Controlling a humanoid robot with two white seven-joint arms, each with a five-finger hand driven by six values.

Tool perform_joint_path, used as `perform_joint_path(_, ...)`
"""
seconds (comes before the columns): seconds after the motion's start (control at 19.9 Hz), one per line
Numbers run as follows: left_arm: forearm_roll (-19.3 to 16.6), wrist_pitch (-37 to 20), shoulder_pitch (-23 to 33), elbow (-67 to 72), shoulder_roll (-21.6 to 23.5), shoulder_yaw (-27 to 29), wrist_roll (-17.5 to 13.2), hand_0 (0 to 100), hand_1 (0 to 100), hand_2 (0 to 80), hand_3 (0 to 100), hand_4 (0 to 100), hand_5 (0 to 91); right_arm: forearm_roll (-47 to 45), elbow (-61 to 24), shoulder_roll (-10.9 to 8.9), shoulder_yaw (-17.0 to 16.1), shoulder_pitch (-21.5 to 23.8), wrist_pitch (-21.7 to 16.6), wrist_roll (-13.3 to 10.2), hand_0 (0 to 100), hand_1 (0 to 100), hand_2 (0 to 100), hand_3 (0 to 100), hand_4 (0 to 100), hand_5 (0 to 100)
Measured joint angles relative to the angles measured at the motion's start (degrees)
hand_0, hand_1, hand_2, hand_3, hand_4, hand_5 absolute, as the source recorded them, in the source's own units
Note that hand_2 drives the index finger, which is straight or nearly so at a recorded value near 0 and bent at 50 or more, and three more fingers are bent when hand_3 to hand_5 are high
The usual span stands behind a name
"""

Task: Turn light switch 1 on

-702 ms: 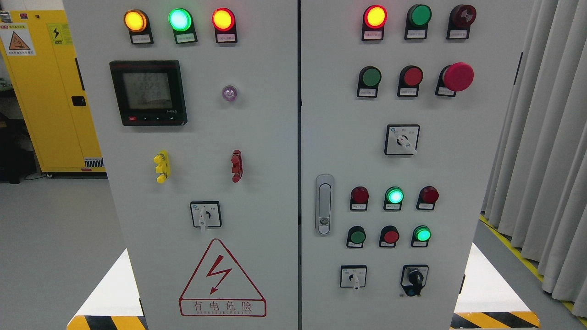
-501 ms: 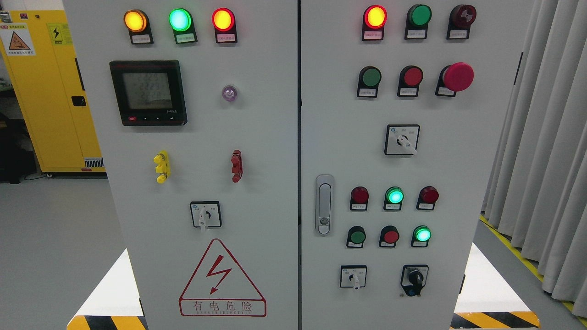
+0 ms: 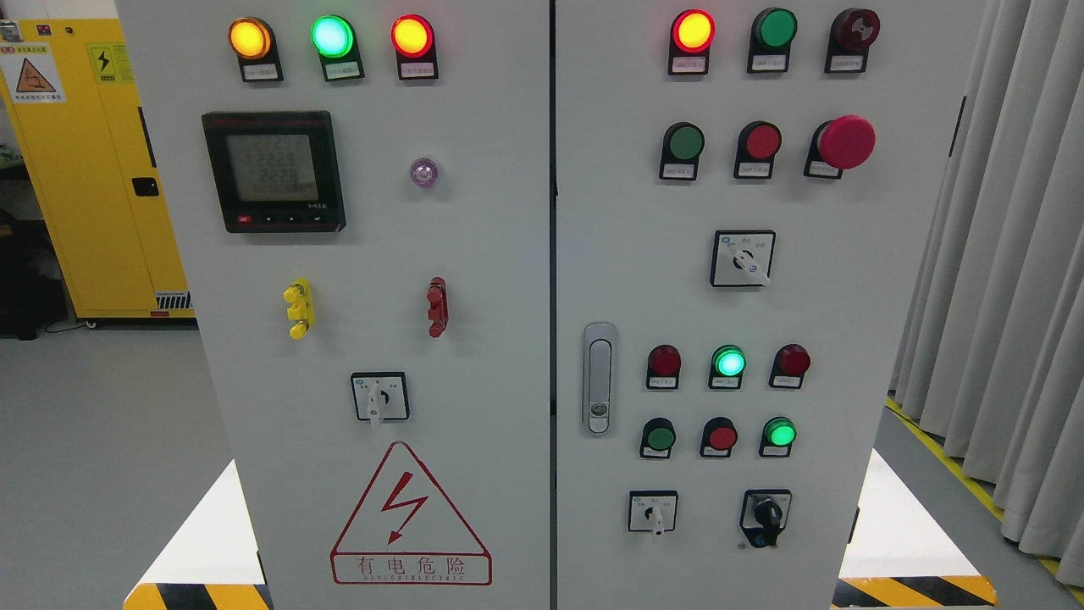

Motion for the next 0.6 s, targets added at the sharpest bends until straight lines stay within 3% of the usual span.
perform_joint_path(0.05,-0.01,-0.05,0.33,-1.07,0.04,0.01,0.60,20,19,0.0,0,1,0.0,0.00,0.00,0.00,0.00,0.00,0.00,0.00,0,50,4,0,0,0)
perform_joint_path(0.1,-0.02,-0.14,0.61,-2.19,0.08,0.03,1.12,21,19,0.0,7,11,0.0,0.00,0.00,0.00,0.00,0.00,0.00,0.00,0,50,4,0,0,0)
perform_joint_path(0.2,-0.30,-0.33,1.10,-4.92,0.18,0.05,2.00,21,21,0.0,13,16,0.0,0.00,0.00,0.00,0.00,0.00,0.00,0.00,0,50,4,0,0,0)
perform_joint_path(0.5,-1.59,-0.70,3.70,-16.02,1.02,0.30,4.28,23,25,4.7,15,26,0.0,0.00,0.00,0.00,0.00,0.00,0.00,0.00,0,50,4,0,0,0)
perform_joint_path(0.6,-1.80,-0.72,4.99,-20.65,1.31,0.58,4.39,26,34,9.9,26,39,16.1,0.00,0.00,0.00,0.00,0.00,0.00,0.00,0,50,4,0,0,0)
